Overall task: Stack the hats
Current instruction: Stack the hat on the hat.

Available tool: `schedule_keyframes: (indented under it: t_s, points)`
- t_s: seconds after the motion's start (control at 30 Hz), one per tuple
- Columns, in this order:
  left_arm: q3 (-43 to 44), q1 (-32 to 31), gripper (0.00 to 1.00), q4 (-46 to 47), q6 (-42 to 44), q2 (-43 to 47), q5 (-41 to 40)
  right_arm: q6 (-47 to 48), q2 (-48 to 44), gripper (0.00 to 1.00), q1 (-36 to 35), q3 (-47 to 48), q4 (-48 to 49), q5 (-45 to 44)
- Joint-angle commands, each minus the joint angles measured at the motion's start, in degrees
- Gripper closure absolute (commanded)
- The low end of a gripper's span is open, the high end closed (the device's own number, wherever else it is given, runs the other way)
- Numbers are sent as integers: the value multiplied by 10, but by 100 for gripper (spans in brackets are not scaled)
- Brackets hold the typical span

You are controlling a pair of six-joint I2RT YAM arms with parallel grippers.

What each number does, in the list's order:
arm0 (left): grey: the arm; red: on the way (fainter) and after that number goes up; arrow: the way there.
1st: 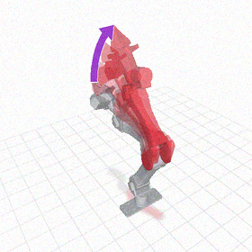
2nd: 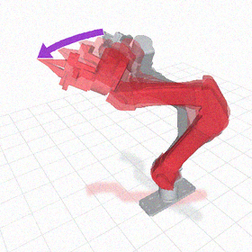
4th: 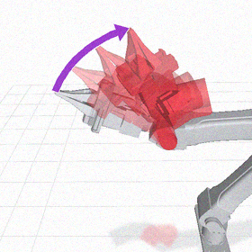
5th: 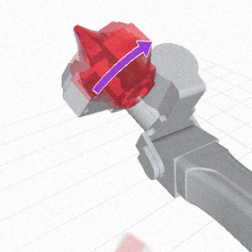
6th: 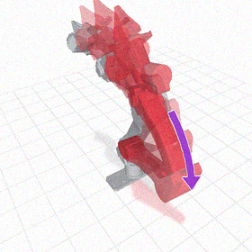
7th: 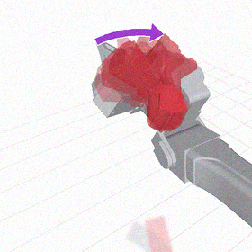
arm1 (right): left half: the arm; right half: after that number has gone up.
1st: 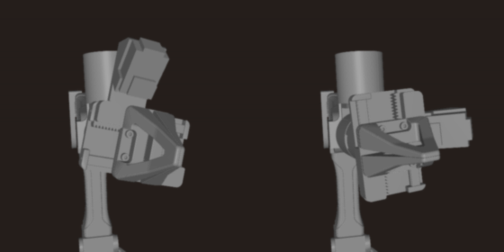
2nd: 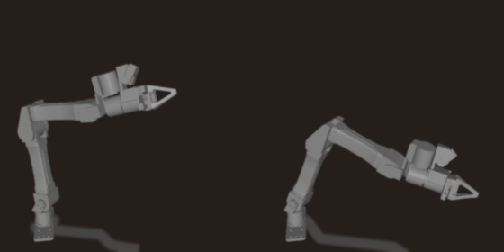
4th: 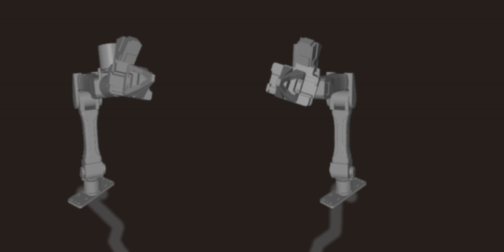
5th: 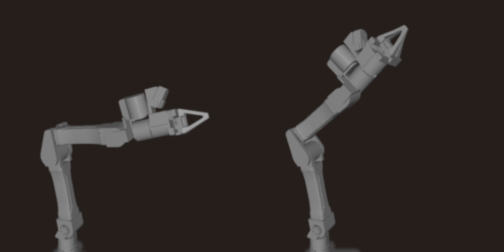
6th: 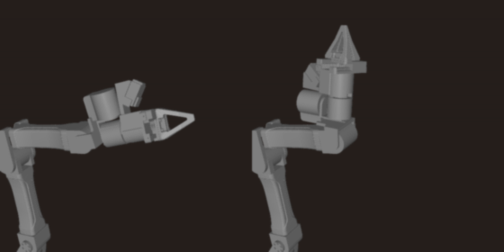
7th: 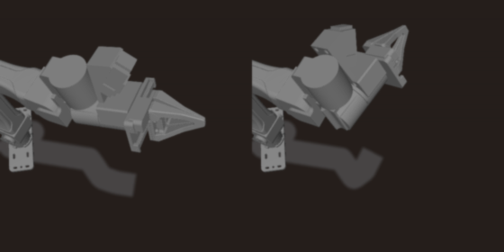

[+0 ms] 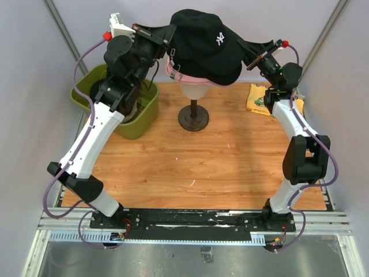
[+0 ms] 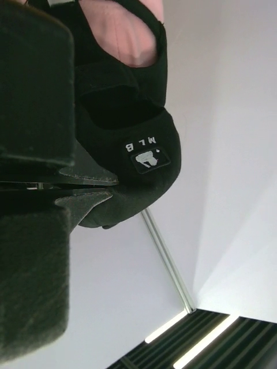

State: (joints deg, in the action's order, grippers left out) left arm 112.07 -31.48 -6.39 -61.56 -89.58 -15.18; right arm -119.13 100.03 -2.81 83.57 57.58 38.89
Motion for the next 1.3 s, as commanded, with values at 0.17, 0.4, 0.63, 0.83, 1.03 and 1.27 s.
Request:
schedule_keyframes:
  t_s: [0.17,0.4,0.63,0.83,1.03,1.27]
  points:
    - [77,21,100,-78,63,-47,52,-127,31,86,15,38,35,-11]
    - [102,24,99,-113,86,-70,62,-154,47,87,22,30,49,-18]
    - [87,26,100,-122,93,-71,69,-170,62,87,29,26,61,-20]
    - [59,26,99,-126,98,-60,74,-173,70,87,37,7,70,-15]
    - [14,29,100,-116,96,-45,74,-171,80,87,40,-1,72,-11]
    - [-12,33,99,-100,85,-38,78,-165,86,86,40,-4,68,-6]
